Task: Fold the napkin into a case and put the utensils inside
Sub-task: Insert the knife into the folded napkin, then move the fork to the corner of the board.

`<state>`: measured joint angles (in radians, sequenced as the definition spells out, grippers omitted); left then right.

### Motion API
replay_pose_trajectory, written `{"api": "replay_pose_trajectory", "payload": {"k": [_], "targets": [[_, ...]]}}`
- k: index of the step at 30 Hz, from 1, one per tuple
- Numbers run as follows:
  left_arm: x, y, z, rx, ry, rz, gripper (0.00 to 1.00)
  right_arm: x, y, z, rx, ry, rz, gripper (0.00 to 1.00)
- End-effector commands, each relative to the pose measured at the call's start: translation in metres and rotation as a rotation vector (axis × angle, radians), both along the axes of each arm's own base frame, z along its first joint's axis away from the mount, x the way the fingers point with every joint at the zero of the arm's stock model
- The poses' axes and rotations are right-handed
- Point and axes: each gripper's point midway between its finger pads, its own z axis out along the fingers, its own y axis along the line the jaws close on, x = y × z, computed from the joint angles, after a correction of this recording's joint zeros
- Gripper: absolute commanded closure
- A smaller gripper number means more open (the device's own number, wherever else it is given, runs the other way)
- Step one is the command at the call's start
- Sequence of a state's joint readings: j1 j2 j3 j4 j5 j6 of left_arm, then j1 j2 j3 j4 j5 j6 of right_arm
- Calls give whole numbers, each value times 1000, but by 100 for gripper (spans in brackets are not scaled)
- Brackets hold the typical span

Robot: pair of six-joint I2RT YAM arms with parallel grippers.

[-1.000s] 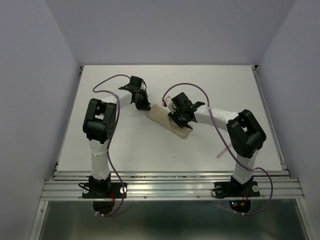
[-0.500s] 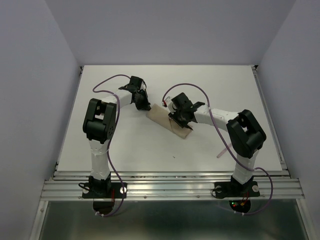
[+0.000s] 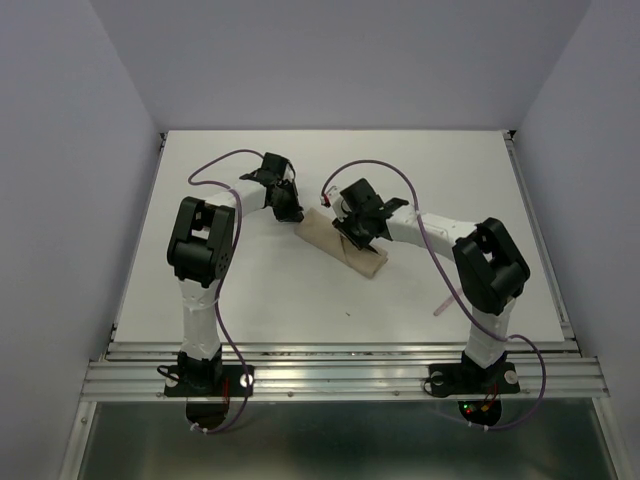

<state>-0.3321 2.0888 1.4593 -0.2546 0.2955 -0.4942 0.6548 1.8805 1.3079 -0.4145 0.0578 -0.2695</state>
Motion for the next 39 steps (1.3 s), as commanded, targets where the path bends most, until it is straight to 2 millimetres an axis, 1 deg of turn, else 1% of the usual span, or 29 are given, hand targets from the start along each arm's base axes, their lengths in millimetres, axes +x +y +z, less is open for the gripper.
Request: {"api": "replay_pose_trajectory", "payload": {"k": [1,6,11,13,14,15,17,18,19,20,22,23,24,26,27,29,30,31,32,33,34,35,36,37,38,39], "targets": [[2,-12,11,-26,-18,-34,100,18,16,17,70,-40,-21,68],[1,-14,9,-39,-13,-43,100,21,19,12,71,-32,-30,69],[1,-15,12,-40,-17,-42,100,22,21,13,81,-31,-31,68],[1,-14,13,-39,-18,-38,100,22,21,16,87,-34,-33,62],[1,-14,14,-37,-22,-35,100,21,20,16,87,-34,-38,55],[1,-13,16,-37,-25,-34,100,21,19,18,88,-40,-46,51],[1,-11,16,-31,-27,-28,100,22,14,25,88,-58,-80,45],[1,-12,20,-32,-37,-28,100,22,13,29,95,-64,-96,39],[2,-11,21,-30,-43,-28,100,26,11,44,110,-101,-120,37],[2,-11,21,-29,-44,-25,100,27,11,52,134,-116,-152,33],[2,-10,23,-30,-48,-18,100,31,3,68,145,-171,-201,29],[2,-9,24,-29,-49,-14,100,32,1,86,174,-209,-230,25],[2,-9,27,-31,-54,-8,100,37,-12,93,162,-245,-279,24],[1,-6,27,-29,-53,16,100,37,-20,108,176,-288,-329,19],[1,-5,32,-30,-61,22,100,40,-37,125,175,-341,-387,18],[2,1,37,-17,-75,44,100,36,-58,129,172,-371,-483,13],[3,3,46,-19,-94,52,100,37,-82,143,188,-418,-594,8],[2,6,48,-16,-99,59,100,35,-97,146,197,-432,-655,5],[4,14,50,-12,-102,90,100,27,-112,134,221,-406,-749,1],[4,17,62,-27,-126,109,99,28,-141,133,239,-404,-862,0],[0,22,59,-33,-128,131,96,16,-156,133,269,-367,-915,0],[-1,26,63,-40,-138,156,94,5,-167,118,308,-313,-1000,1],[-1,32,76,-60,-162,194,91,-4,-176,111,330,-284,-1045,1],[-4,35,77,-64,-169,204,88,-16,-185,114,389,-266,-1108,1],[-5,39,80,-56,-179,221,86,-27,-189,110,401,-256,-1138,1],[-5,41,93,-61,-204,231,85,-44,-194,92,390,-225,-1172,1]]}}
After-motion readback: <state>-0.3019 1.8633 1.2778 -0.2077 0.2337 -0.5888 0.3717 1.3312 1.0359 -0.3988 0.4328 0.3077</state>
